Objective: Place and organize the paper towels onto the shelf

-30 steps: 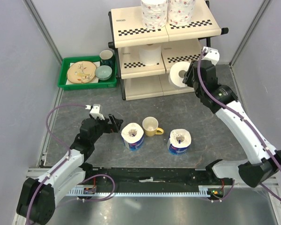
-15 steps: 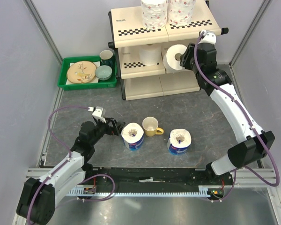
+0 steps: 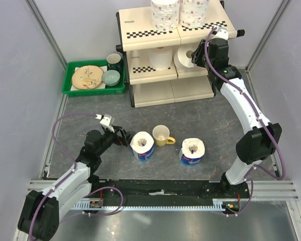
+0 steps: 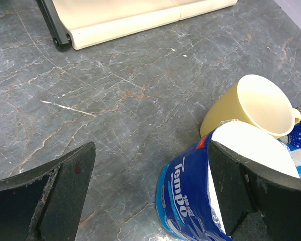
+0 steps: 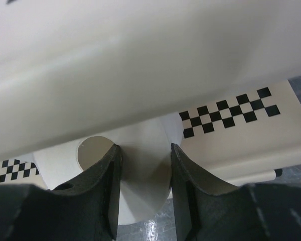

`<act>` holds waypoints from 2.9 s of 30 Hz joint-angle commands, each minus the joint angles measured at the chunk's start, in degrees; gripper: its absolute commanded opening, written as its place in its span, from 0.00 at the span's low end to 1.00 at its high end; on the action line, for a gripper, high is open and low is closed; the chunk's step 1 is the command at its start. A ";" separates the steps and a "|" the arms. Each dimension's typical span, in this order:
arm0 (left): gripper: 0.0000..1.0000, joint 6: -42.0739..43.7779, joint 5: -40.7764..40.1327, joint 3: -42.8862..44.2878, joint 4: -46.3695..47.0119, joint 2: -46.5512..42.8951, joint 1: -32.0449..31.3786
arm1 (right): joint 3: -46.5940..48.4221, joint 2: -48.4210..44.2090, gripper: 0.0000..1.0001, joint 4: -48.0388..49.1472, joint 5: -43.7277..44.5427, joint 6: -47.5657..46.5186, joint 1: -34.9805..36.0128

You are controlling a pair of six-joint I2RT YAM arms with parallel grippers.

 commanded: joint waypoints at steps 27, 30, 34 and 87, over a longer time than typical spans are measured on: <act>0.99 2.57 2.20 0.68 2.21 0.94 -0.18 | 5.20 3.30 0.60 8.59 -3.87 -0.33 -0.28; 0.99 2.57 2.20 0.68 2.21 1.11 -0.18 | 4.24 2.51 0.64 9.65 -4.04 -0.07 -0.28; 0.99 2.57 2.37 0.76 2.21 1.38 -0.18 | 1.78 1.19 0.66 11.49 -5.10 0.28 -0.28; 0.99 2.92 3.34 1.29 2.65 2.78 -0.18 | -24.25 7.94 0.79 66.59 -19.25 35.61 -14.43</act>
